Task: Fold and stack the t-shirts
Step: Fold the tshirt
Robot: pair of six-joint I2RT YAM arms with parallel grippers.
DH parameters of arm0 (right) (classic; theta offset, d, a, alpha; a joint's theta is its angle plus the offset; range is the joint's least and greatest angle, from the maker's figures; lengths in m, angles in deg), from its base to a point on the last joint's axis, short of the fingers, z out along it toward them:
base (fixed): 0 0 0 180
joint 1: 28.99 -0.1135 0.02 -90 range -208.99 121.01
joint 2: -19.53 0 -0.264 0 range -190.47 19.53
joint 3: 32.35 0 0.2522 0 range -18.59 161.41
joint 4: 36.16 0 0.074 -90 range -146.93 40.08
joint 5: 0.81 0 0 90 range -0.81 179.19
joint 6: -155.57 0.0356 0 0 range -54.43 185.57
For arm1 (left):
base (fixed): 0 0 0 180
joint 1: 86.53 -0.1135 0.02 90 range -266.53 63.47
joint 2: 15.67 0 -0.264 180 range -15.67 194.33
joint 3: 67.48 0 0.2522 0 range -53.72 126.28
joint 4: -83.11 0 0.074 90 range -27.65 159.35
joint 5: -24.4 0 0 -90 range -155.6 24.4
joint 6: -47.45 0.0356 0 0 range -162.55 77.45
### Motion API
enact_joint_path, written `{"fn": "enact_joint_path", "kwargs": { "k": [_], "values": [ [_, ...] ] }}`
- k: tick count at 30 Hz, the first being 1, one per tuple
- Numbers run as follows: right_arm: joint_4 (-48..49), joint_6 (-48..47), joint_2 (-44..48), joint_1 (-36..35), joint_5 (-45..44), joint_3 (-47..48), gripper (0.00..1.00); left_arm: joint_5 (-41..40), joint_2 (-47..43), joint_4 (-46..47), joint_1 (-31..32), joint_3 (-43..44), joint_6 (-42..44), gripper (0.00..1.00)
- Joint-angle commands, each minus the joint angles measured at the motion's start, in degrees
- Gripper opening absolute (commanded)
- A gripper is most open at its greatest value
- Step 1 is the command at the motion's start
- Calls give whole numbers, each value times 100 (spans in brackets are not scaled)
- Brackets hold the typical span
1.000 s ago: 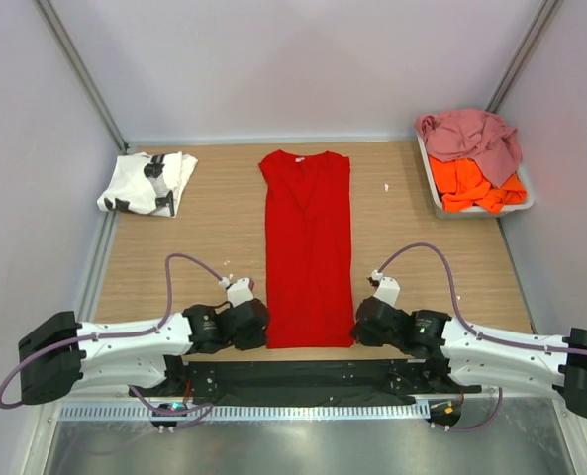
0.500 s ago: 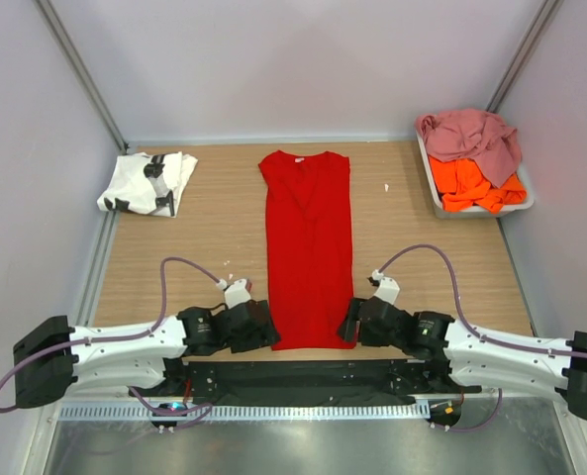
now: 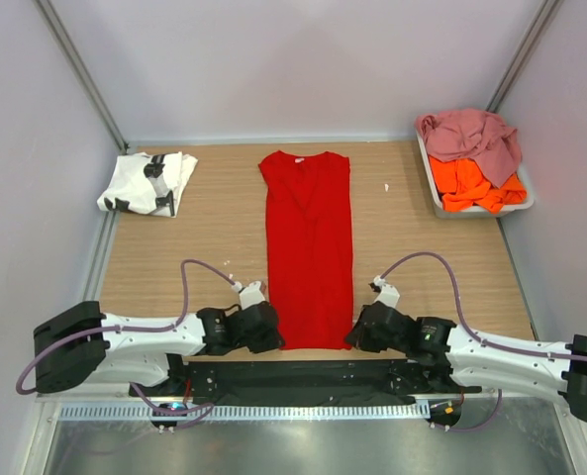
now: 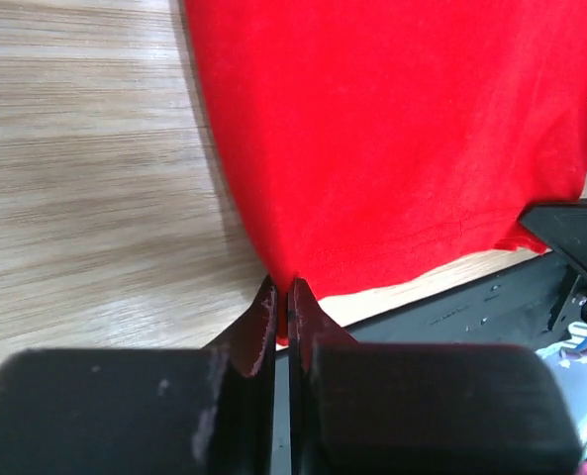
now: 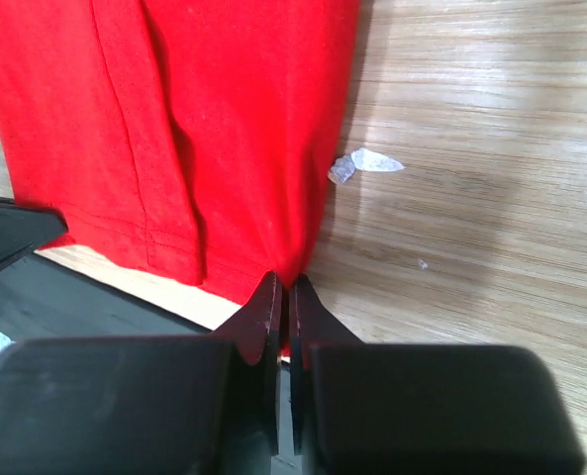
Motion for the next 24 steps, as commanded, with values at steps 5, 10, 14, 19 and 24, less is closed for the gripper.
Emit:
{"fn": "enact_joint_path", "kwargs": {
  "k": [5, 10, 14, 19, 24],
  "values": [
    [-883, -177, 250, -19, -228, 548, 1, -512, 52, -1680, 376, 610, 45, 0],
    [-1639, -748, -74, -2, -1010, 1525, 1, -959, -202, -2453, 350, 1366, 273, 0],
    [-1824, -1345, -777, 191, -1318, 2367, 1, -1110, -238, -2885, 61, 1964, 677, 0],
    [-1728, -2250, -1427, 840, -1231, 3055, 1, -1014, -141, -3035, -774, 2657, 1398, 0],
    [-1412, -3181, -1850, 1886, -941, 3809, 1, -628, 349, -2877, -1845, 3265, 2347, 0]
  ]
}}
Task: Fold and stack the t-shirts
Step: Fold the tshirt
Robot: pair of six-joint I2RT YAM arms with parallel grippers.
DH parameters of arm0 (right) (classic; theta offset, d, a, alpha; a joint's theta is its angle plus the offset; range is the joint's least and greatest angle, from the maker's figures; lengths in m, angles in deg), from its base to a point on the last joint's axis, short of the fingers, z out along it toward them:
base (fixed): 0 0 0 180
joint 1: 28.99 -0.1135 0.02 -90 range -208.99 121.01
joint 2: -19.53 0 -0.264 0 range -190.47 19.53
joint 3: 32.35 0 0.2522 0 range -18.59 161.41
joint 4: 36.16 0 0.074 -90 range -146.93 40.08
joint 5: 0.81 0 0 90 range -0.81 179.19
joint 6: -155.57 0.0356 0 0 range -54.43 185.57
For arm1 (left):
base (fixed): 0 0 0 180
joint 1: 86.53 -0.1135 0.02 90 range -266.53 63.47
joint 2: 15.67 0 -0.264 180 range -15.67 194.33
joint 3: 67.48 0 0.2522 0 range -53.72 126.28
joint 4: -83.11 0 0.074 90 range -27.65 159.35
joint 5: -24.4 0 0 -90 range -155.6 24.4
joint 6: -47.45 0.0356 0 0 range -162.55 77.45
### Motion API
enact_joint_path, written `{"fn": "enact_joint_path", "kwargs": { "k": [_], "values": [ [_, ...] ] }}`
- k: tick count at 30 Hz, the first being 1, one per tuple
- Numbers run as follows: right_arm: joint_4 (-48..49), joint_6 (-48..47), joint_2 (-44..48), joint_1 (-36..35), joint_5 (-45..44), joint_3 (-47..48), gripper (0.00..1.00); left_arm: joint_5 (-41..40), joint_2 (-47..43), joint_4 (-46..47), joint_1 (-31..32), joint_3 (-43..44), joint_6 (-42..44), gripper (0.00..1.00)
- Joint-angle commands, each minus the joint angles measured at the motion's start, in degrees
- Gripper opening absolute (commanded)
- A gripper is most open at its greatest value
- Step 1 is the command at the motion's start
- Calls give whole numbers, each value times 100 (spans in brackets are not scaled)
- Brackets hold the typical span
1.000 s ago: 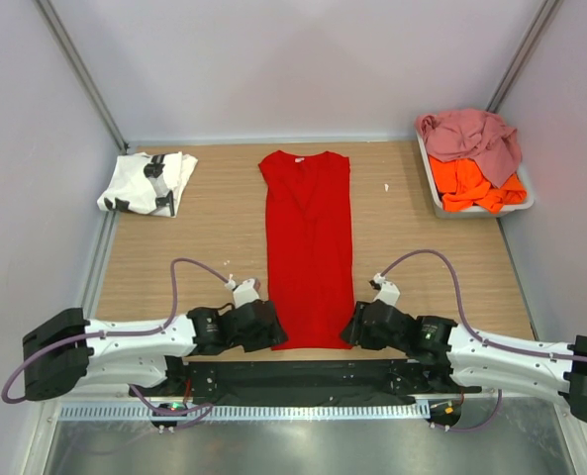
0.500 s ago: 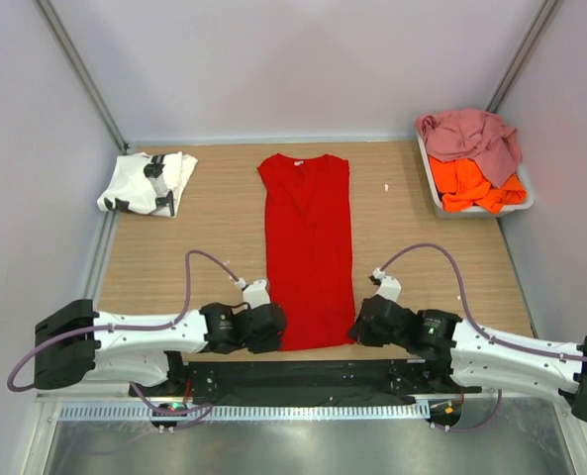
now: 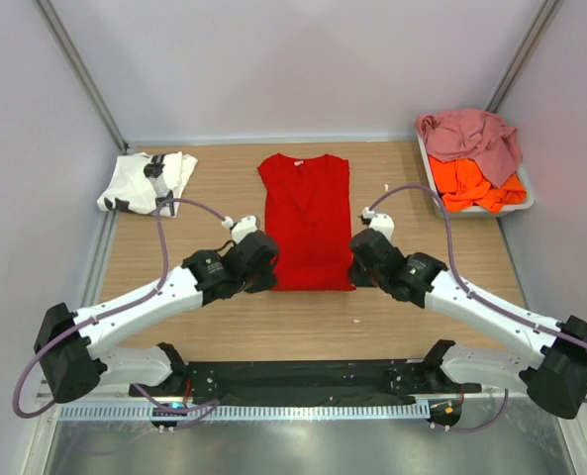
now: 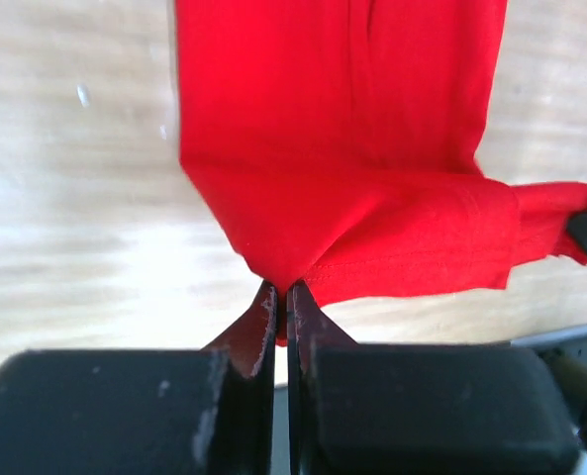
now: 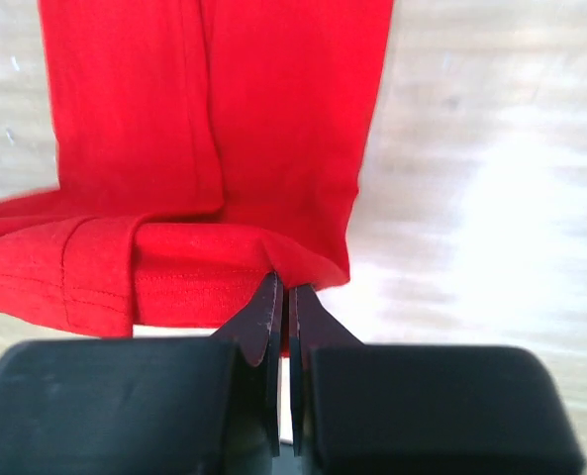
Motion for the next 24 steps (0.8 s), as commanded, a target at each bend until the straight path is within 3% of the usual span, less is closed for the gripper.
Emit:
{"fn": "enact_joint_path", "kwargs": {
  "k": [1, 9, 24],
  "values": [
    [163, -1013, -387, 510, -77, 711, 1, 131, 381, -160, -638, 511, 929, 0],
    [268, -1786, -1688, 1144, -174, 1960, 1, 404, 1682, -292, -1640, 2004, 1729, 0],
    [602, -2235, -3491, 2049, 519, 3235, 1, 941, 3660, -669, -2520, 3772, 2231, 0]
  ]
}}
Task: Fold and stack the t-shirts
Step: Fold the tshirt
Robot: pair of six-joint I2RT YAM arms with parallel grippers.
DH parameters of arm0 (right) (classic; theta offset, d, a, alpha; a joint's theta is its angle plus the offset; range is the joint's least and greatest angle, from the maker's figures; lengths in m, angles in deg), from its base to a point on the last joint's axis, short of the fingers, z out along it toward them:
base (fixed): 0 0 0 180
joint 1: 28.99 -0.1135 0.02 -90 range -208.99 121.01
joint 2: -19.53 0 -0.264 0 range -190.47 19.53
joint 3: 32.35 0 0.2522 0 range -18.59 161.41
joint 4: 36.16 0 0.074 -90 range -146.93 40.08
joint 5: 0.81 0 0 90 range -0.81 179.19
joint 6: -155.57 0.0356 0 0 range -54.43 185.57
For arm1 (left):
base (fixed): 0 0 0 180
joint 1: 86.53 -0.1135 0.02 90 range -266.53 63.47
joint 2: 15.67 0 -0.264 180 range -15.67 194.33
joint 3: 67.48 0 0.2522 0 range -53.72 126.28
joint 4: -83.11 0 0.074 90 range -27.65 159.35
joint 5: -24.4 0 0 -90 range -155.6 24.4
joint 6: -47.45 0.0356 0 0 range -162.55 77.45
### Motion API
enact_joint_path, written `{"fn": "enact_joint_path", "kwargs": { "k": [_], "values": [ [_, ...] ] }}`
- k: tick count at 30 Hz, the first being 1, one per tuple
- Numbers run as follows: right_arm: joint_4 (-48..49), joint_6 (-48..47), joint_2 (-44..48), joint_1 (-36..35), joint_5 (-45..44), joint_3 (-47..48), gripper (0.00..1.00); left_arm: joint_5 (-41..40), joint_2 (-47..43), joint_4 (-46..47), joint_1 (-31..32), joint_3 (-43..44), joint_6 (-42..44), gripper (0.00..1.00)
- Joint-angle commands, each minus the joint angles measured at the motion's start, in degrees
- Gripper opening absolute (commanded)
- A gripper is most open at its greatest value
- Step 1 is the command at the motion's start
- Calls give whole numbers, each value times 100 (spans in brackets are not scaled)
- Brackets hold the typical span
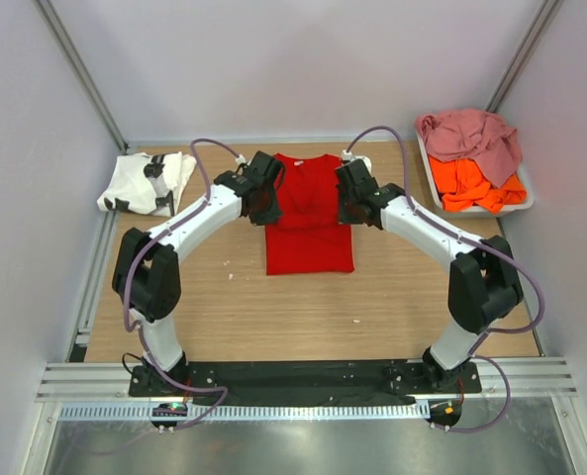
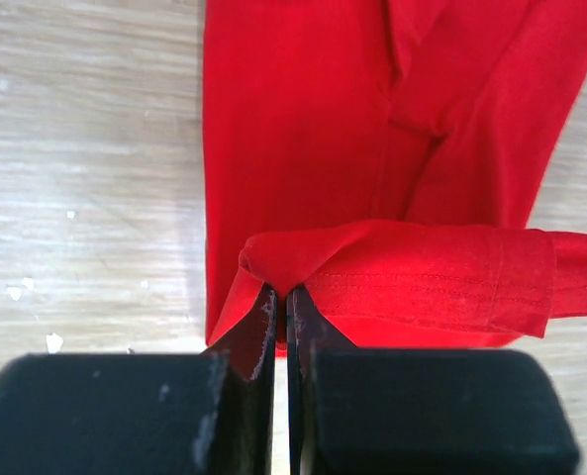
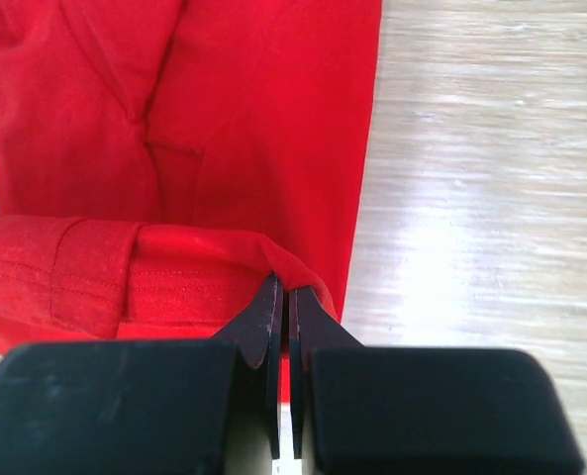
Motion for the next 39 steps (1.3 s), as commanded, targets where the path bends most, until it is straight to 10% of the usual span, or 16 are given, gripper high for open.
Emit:
{"fn": "enact_joint_path", "kwargs": {
  "k": [1, 6, 11, 16, 26, 39],
  "values": [
    [119, -242, -342, 205, 39, 437, 1, -63, 224, -405, -192, 420, 284, 0],
    [41, -216, -1054, 476, 171, 1042, 4, 112, 1066, -686, -500, 1140, 406, 13],
    [-398, -190, -2011, 907, 409, 2176, 79, 446, 2112, -1273, -1078, 2527, 521, 45],
    [-777, -224, -1945, 1093, 417, 2804, 85, 633, 2967, -2496, -1362, 4569, 688, 60],
    [821, 364, 516, 1093, 2033, -1089, 88, 1448, -265, 358, -1239, -882, 144, 63],
    [1973, 979, 1362, 1093, 3019, -3402, 78, 2152, -1111, 2643, -975, -3586, -507, 59]
  ]
}}
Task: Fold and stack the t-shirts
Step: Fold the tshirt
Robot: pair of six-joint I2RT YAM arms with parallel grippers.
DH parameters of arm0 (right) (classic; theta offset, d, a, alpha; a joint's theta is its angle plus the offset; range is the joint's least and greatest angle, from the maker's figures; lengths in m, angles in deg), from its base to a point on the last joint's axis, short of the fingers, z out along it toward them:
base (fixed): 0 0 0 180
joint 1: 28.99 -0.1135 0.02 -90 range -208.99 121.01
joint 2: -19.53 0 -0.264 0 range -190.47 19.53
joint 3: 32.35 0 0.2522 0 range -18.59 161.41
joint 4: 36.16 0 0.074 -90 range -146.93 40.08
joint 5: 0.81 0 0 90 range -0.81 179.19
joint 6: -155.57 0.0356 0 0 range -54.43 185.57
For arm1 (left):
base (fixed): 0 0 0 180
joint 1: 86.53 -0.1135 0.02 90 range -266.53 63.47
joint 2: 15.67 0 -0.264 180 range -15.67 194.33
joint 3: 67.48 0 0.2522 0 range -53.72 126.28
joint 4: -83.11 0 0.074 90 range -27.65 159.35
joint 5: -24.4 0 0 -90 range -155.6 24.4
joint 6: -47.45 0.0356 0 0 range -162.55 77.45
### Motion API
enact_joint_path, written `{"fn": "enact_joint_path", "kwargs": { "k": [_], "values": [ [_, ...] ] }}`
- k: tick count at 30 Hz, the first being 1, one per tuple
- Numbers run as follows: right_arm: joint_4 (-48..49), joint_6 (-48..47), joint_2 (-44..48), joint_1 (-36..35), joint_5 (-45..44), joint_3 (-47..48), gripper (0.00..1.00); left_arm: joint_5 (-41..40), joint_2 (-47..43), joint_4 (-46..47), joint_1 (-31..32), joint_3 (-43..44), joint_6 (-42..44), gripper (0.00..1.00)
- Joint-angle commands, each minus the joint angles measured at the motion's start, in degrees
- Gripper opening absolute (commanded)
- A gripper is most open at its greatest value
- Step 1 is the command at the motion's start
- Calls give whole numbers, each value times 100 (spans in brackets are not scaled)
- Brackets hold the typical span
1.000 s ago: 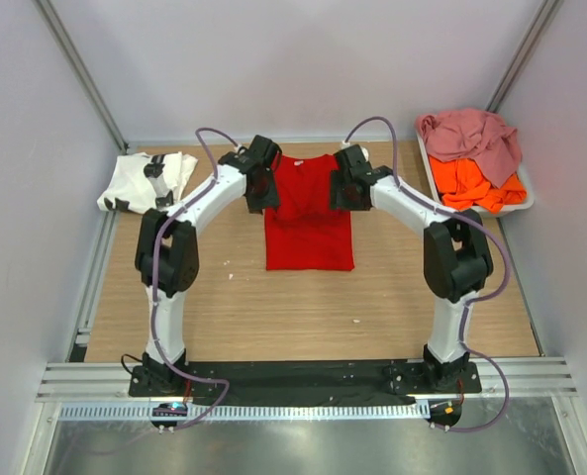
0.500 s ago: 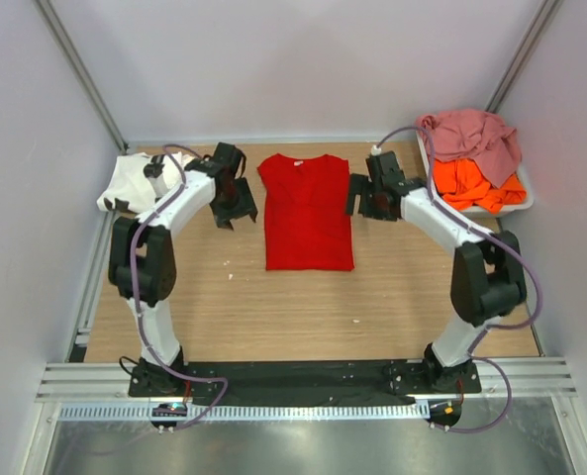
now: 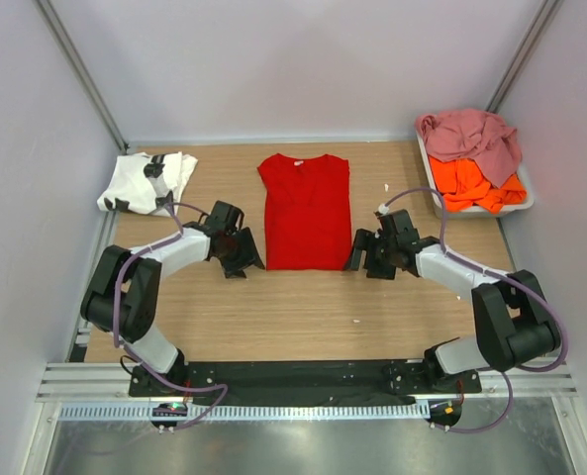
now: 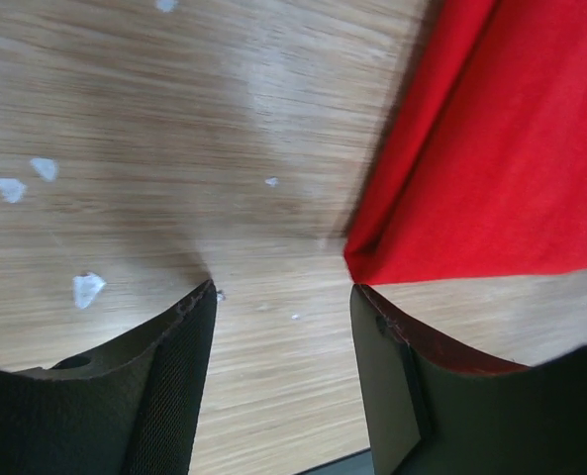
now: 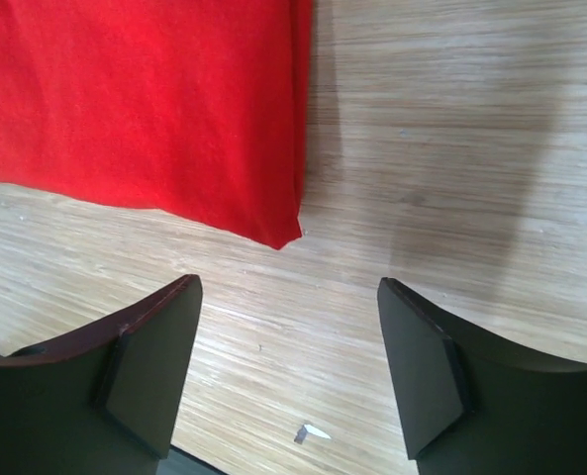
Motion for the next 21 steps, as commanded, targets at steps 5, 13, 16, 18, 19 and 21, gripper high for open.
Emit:
{"fn": "enact_joint_path", "kwargs": {
  "k": [5, 13, 16, 18, 19, 21],
  "values": [
    [1049, 206, -327, -7, 193, -181, 72, 301, -55, 1365, 52, -329, -315, 58],
    [1418, 232, -924, -7, 272, -191, 53, 397, -64, 1629, 122, -452, -386, 59],
    [1453, 206, -995, -7, 298, -173, 44, 327, -46, 1717, 254, -540, -395, 59],
    [1454, 189, -1048, 2, 316, -155, 38, 336, 24, 1839, 316, -645, -438, 57],
    [1462, 180, -1074, -7, 351, -155, 33, 353, 50, 1901, 333, -680, -465, 55],
    [1480, 171, -1109, -7, 377, -147, 30, 371, 112, 2033, 377, -768, -508, 43]
  ]
}}
